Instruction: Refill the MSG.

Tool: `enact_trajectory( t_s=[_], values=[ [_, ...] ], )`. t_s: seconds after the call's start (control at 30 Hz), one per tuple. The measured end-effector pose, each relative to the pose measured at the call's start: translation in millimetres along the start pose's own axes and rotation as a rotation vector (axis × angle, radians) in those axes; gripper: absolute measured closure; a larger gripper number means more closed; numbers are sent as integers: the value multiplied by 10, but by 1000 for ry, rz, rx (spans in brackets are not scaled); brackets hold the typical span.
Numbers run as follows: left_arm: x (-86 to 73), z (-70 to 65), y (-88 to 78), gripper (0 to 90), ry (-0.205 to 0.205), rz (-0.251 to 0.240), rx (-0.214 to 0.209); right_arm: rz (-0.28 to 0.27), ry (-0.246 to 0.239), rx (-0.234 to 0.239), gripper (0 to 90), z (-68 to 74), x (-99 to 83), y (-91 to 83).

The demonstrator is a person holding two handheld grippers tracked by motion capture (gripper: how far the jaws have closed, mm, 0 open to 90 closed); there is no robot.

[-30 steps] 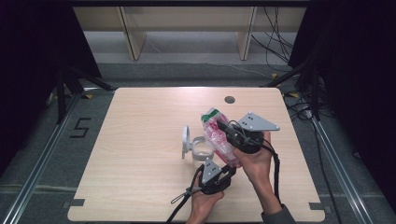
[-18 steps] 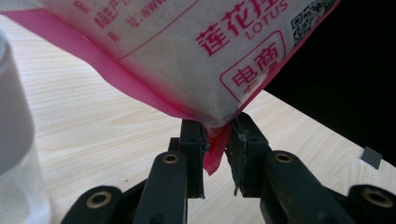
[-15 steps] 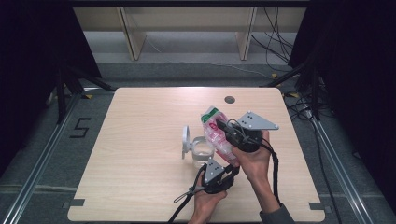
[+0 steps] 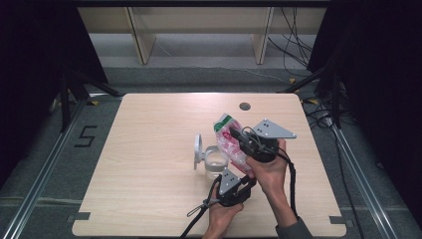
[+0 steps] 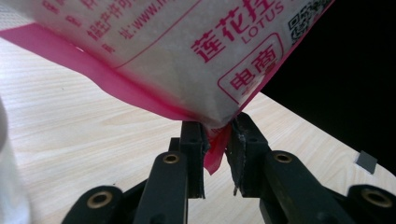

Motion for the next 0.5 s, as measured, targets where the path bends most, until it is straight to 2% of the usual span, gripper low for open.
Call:
enact_trajectory(
  t_s=[0.03, 0.1, 0.13, 0.17, 0.2, 0.23, 0.27, 0.33, 0.37, 0.43, 0.5],
  values=[
    [2, -5, 5, 760, 0, -1, 0, -5, 18, 3, 900, 10, 4, 10],
    [2, -8, 4, 760, 6, 2, 1, -4, 2, -6, 900, 5, 6, 15],
    [4, -11, 10, 760, -2, 1, -5, 2, 32, 5, 900, 29, -1, 19],
    [6, -9, 11, 760, -3, 2, -10, 14, 22, 5, 900, 29, -9, 22],
    [6, -11, 13, 760, -6, 1, -12, 2, 24, 12, 900, 36, -2, 36],
    [5, -10, 14, 760, -4, 1, -14, 3, 6, -2, 900, 25, 0, 38],
    [3, -7, 16, 761, 5, 4, -13, 12, 22, 10, 900, 44, -1, 46],
    [4, -5, 17, 761, -2, 6, -11, 24, 13, 11, 900, 44, -7, 55],
    [6, -4, 31, 761, -7, -6, -23, 10, 28, 14, 900, 59, -1, 73],
    [8, -7, 33, 761, 2, -1, -19, 26, -3, 6, 900, 56, -2, 82],
    [5, -5, 32, 761, 10, 4, -16, 35, 16, 9, 900, 78, 1, 85]
  ],
)
Point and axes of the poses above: each handheld gripper's, and its own axes: y roughly forward along the jaws, x roughly out of its top, z roughly to its left, the point moved 3 cm from there along y, roughly forward along the jaws, and after that the axes turned 14 degrees about z, right-handed, at the moved point
